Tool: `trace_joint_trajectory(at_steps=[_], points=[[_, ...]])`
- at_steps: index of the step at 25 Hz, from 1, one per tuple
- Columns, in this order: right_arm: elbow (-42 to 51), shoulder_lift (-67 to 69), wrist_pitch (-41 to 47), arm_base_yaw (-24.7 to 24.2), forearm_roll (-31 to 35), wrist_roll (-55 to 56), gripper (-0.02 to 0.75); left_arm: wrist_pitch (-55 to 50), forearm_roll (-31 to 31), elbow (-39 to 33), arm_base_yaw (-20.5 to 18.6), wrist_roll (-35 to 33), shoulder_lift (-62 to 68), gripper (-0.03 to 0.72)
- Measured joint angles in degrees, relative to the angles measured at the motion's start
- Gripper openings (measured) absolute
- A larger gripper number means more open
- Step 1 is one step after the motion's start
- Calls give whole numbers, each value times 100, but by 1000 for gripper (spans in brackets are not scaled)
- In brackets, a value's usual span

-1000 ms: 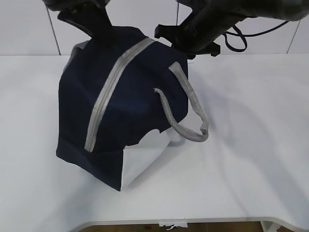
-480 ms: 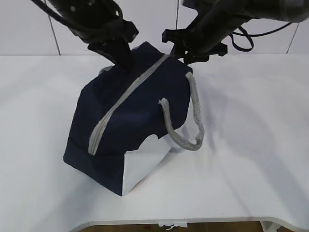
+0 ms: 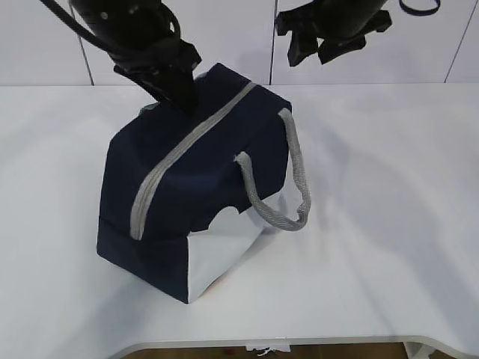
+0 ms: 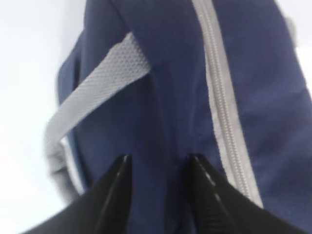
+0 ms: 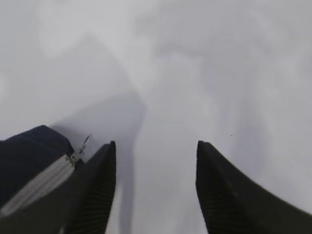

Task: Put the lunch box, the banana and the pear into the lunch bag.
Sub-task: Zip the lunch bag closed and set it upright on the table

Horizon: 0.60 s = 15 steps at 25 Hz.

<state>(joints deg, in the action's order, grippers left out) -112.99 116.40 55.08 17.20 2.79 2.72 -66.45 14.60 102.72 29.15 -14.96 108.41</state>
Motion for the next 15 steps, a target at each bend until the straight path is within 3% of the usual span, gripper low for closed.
trace_joint_trajectory(at_steps=[5, 15], points=[[-420, -74, 1400, 0, -221, -28, 416, -418, -294, 487, 0, 74, -23, 313], [-512, -474, 1645, -10, -279, -154, 416, -480, -742, 588, 0, 510, -525, 314]])
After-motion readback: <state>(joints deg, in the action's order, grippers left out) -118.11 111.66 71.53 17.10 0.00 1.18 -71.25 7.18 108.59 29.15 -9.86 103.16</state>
